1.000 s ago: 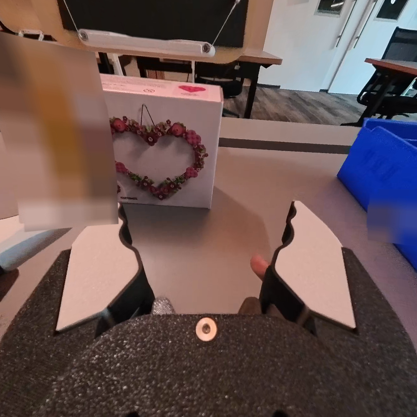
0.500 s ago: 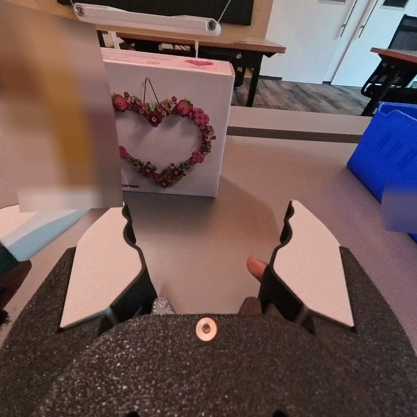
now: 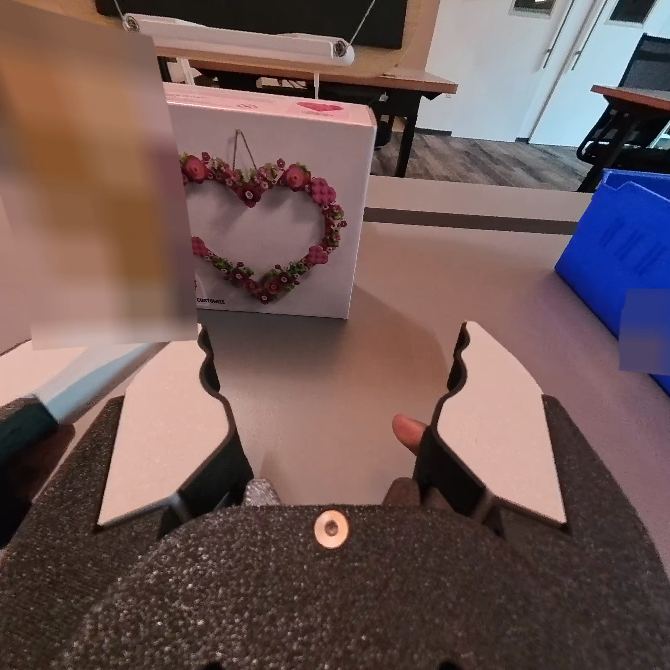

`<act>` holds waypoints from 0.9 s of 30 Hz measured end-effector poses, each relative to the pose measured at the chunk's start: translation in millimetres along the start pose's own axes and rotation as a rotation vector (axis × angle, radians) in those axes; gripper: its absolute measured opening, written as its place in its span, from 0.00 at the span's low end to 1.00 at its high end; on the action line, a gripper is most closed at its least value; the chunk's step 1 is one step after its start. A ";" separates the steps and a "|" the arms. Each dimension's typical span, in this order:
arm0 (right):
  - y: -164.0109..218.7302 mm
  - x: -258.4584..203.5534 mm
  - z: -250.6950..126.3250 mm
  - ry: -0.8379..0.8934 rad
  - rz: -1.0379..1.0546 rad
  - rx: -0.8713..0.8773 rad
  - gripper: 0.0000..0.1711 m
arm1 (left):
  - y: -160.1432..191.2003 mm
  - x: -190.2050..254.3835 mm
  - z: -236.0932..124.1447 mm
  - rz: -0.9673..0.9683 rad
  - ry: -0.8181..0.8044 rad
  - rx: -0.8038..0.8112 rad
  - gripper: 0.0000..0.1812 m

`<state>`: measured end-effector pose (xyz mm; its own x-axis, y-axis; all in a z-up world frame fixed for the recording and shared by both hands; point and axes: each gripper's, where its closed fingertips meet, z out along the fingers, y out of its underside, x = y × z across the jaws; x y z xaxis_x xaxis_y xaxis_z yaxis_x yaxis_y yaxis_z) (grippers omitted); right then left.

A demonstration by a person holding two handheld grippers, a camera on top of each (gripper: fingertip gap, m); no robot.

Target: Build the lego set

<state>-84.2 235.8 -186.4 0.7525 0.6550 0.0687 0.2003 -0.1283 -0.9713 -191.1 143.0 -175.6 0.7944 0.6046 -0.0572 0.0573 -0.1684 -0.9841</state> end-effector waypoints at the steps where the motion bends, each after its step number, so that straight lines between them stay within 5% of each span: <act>1: -0.7 -0.2 -0.2 0.001 -0.005 0.005 0.73 | 0.0 0.6 0.0 0.001 0.003 0.000 0.71; 16: -2.5 -24.0 1.8 -0.039 0.042 0.003 0.68 | -7.8 -20.9 -4.9 -0.045 -0.025 0.024 0.66; 24: -8.5 -72.2 12.4 -0.023 0.017 0.000 0.71 | -18.2 -81.3 -18.5 -0.050 -0.128 0.063 0.64; 27: -7.9 -80.0 18.1 -0.035 0.015 -0.017 0.79 | -25.0 -86.9 -23.1 -0.065 -0.112 0.084 0.64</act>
<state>-157.4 197.9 -188.3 0.7331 0.6785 0.0460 0.2003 -0.1508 -0.9681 -247.6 76.7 -142.1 0.7182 0.6958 -0.0064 0.0518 -0.0626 -0.9967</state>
